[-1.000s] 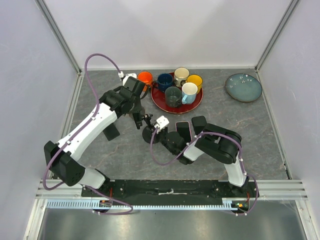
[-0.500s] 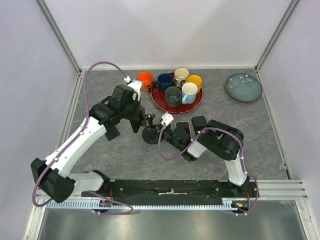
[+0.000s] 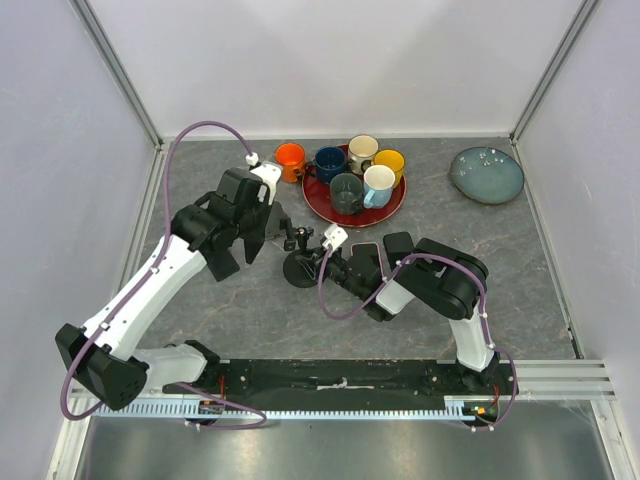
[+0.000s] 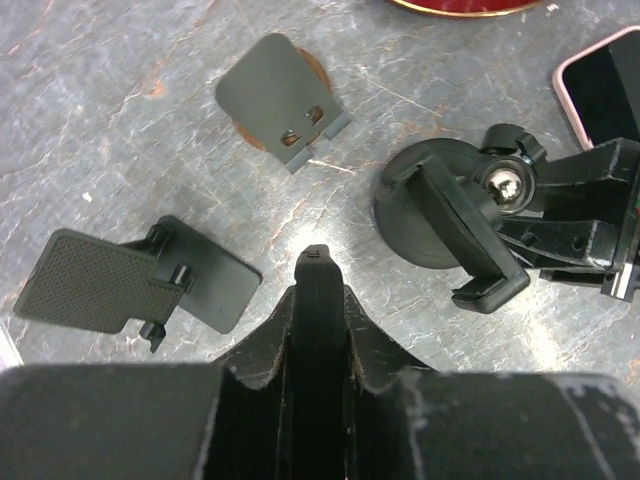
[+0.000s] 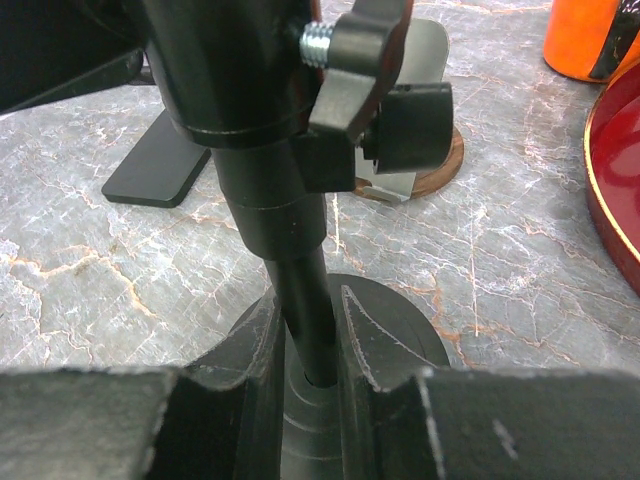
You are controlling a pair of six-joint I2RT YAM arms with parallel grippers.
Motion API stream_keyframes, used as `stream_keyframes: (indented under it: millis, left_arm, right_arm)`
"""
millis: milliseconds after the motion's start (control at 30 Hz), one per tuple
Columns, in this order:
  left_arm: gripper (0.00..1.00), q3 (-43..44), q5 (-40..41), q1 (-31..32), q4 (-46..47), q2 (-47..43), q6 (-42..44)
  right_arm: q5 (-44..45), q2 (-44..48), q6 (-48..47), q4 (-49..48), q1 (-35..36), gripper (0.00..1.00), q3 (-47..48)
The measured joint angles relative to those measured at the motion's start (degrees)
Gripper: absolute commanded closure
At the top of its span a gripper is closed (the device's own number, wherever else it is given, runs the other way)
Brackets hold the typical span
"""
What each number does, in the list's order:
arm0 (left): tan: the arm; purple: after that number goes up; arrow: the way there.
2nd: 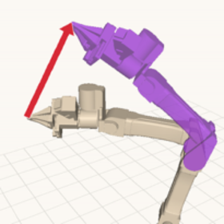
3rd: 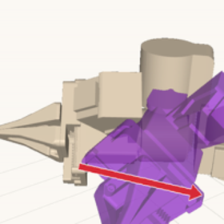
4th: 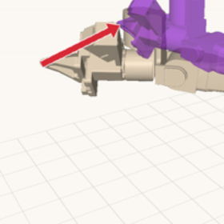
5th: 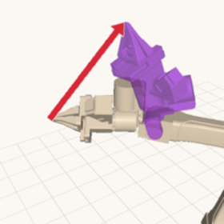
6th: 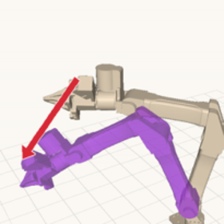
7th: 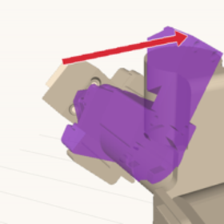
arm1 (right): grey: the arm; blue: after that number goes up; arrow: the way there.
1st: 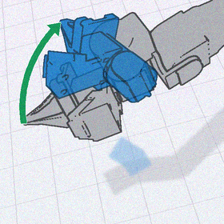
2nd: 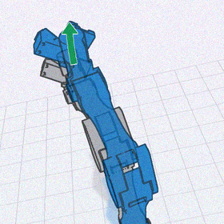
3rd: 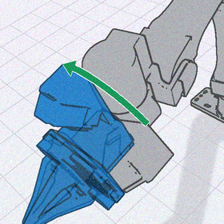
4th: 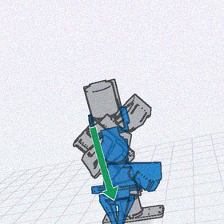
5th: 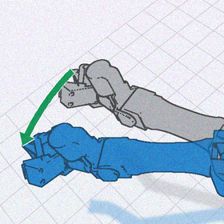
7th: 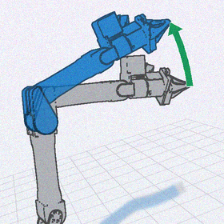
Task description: Remove the phone from the phone stand
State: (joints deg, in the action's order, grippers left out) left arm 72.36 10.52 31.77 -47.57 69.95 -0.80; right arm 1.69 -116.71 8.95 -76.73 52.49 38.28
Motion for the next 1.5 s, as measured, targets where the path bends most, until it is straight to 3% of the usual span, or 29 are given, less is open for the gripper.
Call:
stream_keyframes:
  millis: [367, 800, 1133, 1300, 1500]
  left_arm:
    - [0.98, 0.4, 8.9, -0.2, -6.8, -1.3, -13.5]
    - [0.98, -6.1, 8.5, -0.2, -10.1, -1.8, -23.1]
    - [0.98, -6.7, 7.0, 3.4, -8.0, 5.5, -28.5]
    - [0.98, -6.3, 7.7, 8.2, -8.0, 12.0, -30.4]
    - [0.98, -5.3, 8.6, 10.2, -7.7, 13.8, -31.1]
  right_arm:
    - [-0.1, 0.2, -0.3, 0.2, 0.0, 1.00, -0.1]
    - [0.1, 9.6, -0.8, 8.4, -0.1, 1.00, -5.6]
    - [7.4, 29.3, 0.1, 26.6, -1.2, 1.00, -13.6]
    - [18.7, 45.6, -1.1, 34.4, -2.3, 1.00, -17.9]
    - [33.5, 61.4, -3.0, 39.7, -5.2, 1.00, -21.0]
